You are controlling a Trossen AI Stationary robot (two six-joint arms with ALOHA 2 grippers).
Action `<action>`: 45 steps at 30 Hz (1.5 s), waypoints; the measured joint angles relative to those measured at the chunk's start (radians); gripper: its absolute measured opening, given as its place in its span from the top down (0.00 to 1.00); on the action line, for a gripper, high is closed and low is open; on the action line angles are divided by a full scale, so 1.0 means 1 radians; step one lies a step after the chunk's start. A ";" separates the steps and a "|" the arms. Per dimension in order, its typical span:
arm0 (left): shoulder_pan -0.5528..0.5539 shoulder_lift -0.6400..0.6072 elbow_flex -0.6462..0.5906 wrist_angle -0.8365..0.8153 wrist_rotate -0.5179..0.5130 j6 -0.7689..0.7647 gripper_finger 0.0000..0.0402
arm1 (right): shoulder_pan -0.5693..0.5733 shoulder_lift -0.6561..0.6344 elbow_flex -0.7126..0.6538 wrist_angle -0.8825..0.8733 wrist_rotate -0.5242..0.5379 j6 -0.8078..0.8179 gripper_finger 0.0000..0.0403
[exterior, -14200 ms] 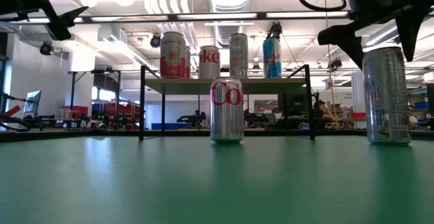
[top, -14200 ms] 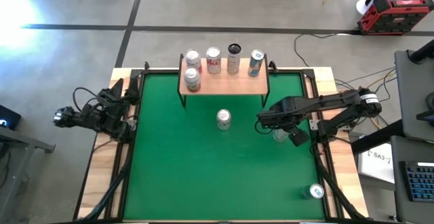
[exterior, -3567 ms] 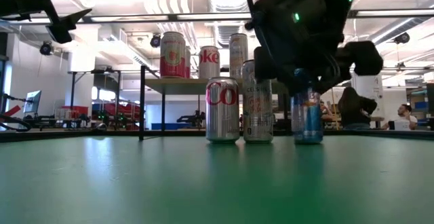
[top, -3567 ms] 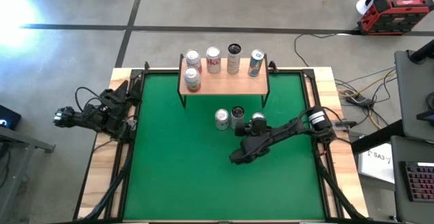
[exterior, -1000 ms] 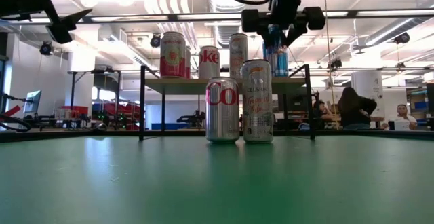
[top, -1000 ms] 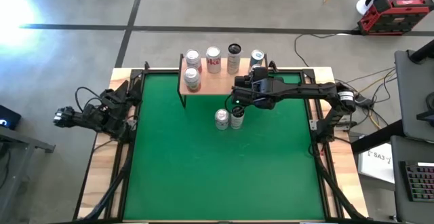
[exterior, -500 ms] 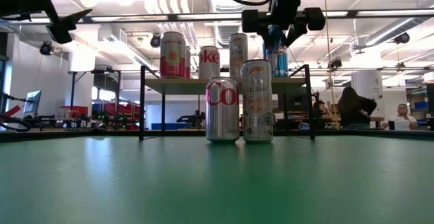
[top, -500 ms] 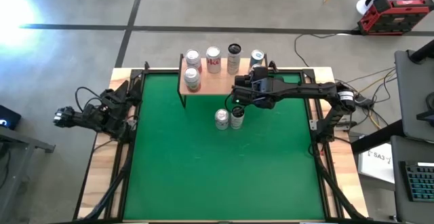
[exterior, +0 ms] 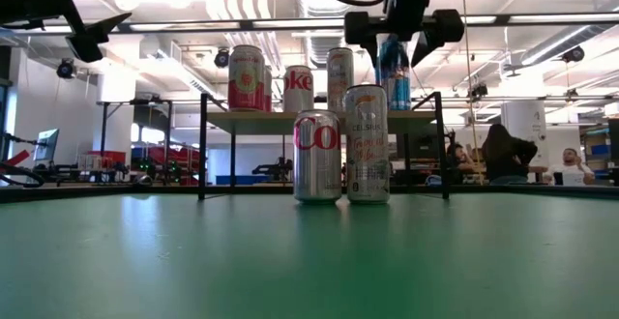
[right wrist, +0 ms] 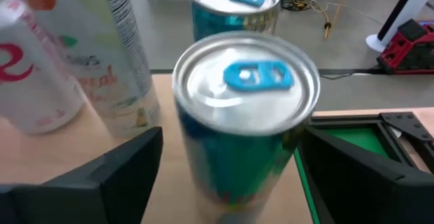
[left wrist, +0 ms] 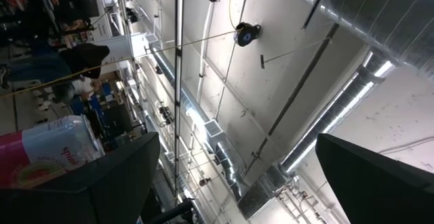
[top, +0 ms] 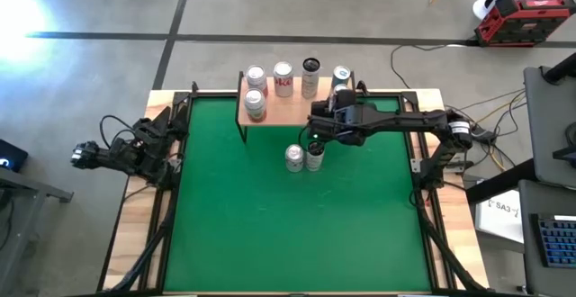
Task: Place canned beverage on shelf
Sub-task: Put the blue soda can on the shelf aligned with the other blue soda can, then put the white-yellow soda can on the shelf aligned with the other white-yellow soda can
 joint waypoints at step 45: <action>0.000 0.000 0.000 -0.011 0.000 0.000 0.05 | 0.297 0.082 0.045 0.071 -0.507 0.280 0.08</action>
